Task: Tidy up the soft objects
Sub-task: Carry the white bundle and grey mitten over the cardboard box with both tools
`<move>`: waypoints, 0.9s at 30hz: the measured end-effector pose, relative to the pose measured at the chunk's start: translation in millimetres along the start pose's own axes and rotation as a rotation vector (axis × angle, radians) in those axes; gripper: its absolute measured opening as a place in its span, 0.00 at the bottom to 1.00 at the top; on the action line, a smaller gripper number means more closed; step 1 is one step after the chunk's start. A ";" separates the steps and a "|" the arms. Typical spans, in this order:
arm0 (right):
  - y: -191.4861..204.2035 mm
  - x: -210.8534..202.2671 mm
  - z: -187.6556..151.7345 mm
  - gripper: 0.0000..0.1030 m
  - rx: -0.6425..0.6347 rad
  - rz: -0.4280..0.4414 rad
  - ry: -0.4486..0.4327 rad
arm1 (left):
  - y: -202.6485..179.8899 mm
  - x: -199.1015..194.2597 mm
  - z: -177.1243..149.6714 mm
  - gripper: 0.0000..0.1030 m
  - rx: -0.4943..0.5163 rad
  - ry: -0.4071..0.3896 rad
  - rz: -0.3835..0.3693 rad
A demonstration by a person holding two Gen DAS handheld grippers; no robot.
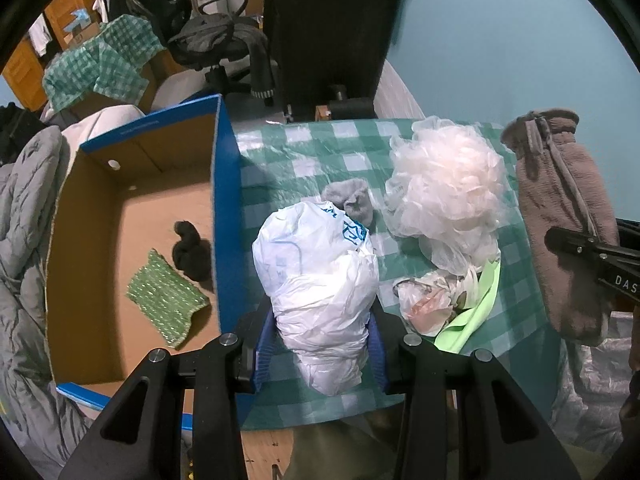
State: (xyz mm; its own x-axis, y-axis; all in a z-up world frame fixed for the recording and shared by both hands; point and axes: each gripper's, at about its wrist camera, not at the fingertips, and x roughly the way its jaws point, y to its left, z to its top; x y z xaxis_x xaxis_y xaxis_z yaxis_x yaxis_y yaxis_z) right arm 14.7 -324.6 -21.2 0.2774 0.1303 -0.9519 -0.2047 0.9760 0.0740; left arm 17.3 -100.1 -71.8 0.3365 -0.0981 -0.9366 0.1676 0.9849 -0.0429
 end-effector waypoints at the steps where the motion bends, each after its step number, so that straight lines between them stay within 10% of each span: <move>1: 2.5 0.0 0.9 0.19 -0.004 0.002 -0.001 | 2.1 -1.4 0.2 0.39 -0.001 -0.003 0.001; 27: 102.0 6.5 44.0 0.19 -0.173 0.100 -0.016 | 82.6 -21.3 -9.1 0.39 -0.138 -0.039 0.048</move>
State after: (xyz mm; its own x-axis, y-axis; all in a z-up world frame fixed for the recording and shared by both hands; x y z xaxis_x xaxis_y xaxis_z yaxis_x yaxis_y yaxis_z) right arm 37.0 -216.5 -6.8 0.2627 0.2290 -0.9373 -0.3897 0.9138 0.1141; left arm 15.6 -15.4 -58.5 0.3775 -0.0528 -0.9245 0.0226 0.9986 -0.0479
